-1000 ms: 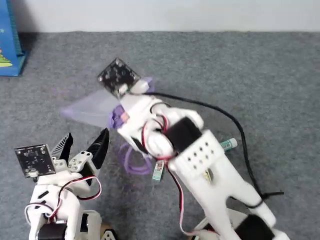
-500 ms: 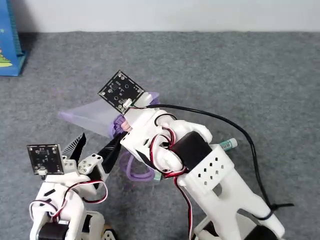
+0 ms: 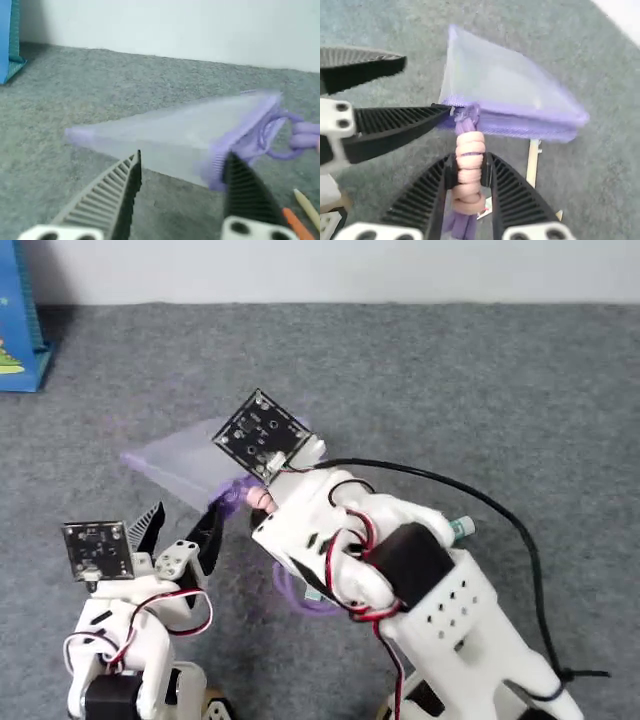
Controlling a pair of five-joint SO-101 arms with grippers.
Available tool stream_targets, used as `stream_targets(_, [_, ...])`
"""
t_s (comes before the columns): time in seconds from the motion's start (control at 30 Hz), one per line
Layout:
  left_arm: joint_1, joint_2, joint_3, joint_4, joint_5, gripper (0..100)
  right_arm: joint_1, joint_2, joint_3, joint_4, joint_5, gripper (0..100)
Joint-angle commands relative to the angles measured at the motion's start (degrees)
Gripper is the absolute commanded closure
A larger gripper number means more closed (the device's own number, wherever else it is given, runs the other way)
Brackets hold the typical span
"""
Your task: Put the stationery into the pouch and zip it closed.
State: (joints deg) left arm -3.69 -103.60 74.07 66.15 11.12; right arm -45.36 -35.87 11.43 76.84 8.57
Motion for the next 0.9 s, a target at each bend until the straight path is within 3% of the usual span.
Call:
stream_targets(0.0, [-0.5, -0.7, -0.2, -1.5, -2.7, 85, -1.5, -3.8, 1.2, 0.5, -0.1, 99.1])
stream_targets(0.5, [-0.9, -0.7, 3.3, -1.5, -9.8, 99, -3.0, -4.1, 4.3, 0.9, -0.1, 99.1])
stream_targets(0.87, [-5.9, -0.7, 3.1, -2.3, -9.6, 99, 12.4, -11.8, 4.3, 4.5, 3.1, 99.1])
